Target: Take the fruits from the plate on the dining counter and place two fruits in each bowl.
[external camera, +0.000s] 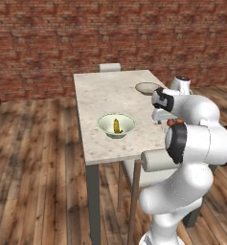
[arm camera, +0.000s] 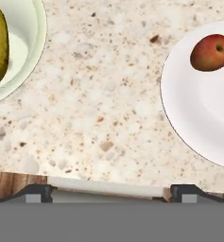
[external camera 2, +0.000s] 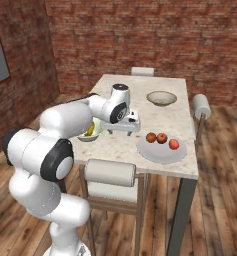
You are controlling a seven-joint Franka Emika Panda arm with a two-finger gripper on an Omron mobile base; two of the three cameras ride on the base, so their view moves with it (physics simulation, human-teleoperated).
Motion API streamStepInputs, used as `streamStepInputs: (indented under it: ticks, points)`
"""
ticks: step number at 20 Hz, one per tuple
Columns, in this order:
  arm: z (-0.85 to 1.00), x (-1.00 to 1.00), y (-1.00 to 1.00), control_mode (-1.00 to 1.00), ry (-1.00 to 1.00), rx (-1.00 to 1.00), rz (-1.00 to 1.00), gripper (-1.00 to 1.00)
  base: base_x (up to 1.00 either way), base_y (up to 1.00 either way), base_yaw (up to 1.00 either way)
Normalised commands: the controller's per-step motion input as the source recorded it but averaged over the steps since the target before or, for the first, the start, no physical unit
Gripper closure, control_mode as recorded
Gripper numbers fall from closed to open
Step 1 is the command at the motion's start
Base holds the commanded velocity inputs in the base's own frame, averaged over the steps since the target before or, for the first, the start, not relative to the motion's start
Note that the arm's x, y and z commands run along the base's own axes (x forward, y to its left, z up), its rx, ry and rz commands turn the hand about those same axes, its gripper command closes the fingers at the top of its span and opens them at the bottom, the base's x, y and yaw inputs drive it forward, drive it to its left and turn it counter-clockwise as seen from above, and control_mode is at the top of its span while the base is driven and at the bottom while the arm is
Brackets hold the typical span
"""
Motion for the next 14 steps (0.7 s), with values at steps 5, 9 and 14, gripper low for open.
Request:
streamStepInputs:
  ticks: [5,9,14]
  points:
    - [0.01,0.00,-0.97,-1.00,0.10,0.00,-0.04,-1.00,0.00,0.00,0.00]
    - [0.05,0.00,-0.92,-1.00,0.15,0.00,-0.02,-1.00,0.00,0.00,0.00]
    - [0.00,0.00,-0.79,-1.00,0.04,0.00,-0.01,-1.00,0.00,0.00,0.00]
